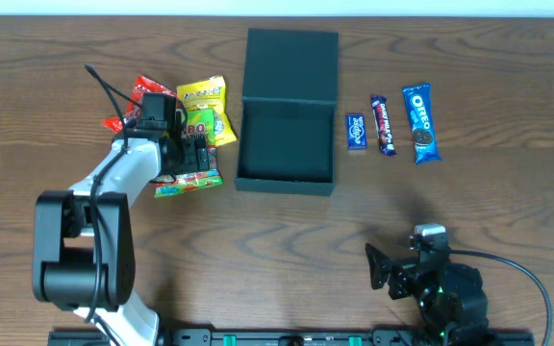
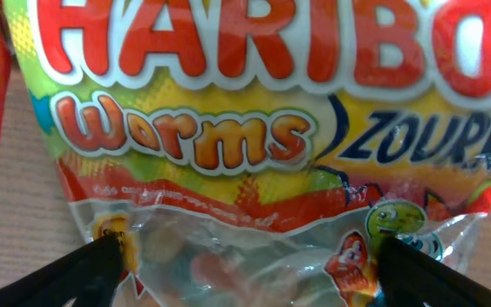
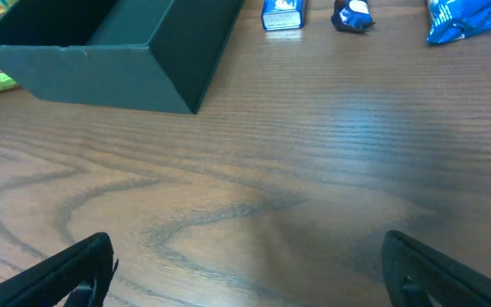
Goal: Pack container
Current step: 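Lift the Haribo bag and lower it into the black box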
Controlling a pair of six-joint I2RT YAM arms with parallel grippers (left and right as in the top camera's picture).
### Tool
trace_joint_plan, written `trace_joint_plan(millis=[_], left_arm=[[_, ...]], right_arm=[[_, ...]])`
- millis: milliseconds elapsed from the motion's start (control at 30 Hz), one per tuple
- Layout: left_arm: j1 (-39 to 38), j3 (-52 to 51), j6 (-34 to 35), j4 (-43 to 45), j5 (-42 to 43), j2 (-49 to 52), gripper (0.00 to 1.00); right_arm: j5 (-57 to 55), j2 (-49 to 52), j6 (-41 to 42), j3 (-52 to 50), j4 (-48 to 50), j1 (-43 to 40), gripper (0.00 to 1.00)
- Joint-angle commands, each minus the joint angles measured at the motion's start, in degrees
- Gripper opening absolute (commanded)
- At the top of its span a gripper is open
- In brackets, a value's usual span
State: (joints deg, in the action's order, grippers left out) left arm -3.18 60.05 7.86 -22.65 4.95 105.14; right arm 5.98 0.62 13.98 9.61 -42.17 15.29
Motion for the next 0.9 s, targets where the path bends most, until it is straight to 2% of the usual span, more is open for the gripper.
trace_joint_plan(millis=[0, 133, 333, 567, 700, 733, 867], left_arm=[[0.0, 0.1, 2.7, -0.3, -0.2, 4.2, 0.86], [0.0, 0.1, 2.7, -0.3, 2.2, 6.3, 0.44], [0.0, 0.1, 3.1, -1.3, 2.6, 5.7, 0.18], [0.0, 0.9, 3.1, -3.9, 2.6, -1.6, 0.06], [-0.5, 2.0, 1.7, -3.7, 2.6, -8.2, 0.06], [-1.0, 2.5, -0.9, -3.5, 2.6, -10.1, 0.06], [-4.7, 4.0, -20.6, -1.9, 9.0, -15.2, 0.06]], right_arm=[[0.3, -0.3, -0.8, -0.3, 0.0, 0.5, 0.99], [0.3, -0.3, -0.8, -0.3, 0.0, 0.5, 0.99], [0.3, -0.3, -0.8, -0.3, 0.0, 0.5, 0.99], [0.3, -0.3, -0.8, -0.3, 0.0, 0.5, 0.99], [0.3, -0.3, -0.8, -0.3, 0.0, 0.5, 0.99], [0.3, -0.3, -0.8, -0.3, 0.0, 0.5, 0.99], [0.3, -0.3, -0.8, -0.3, 0.0, 0.5, 0.99]])
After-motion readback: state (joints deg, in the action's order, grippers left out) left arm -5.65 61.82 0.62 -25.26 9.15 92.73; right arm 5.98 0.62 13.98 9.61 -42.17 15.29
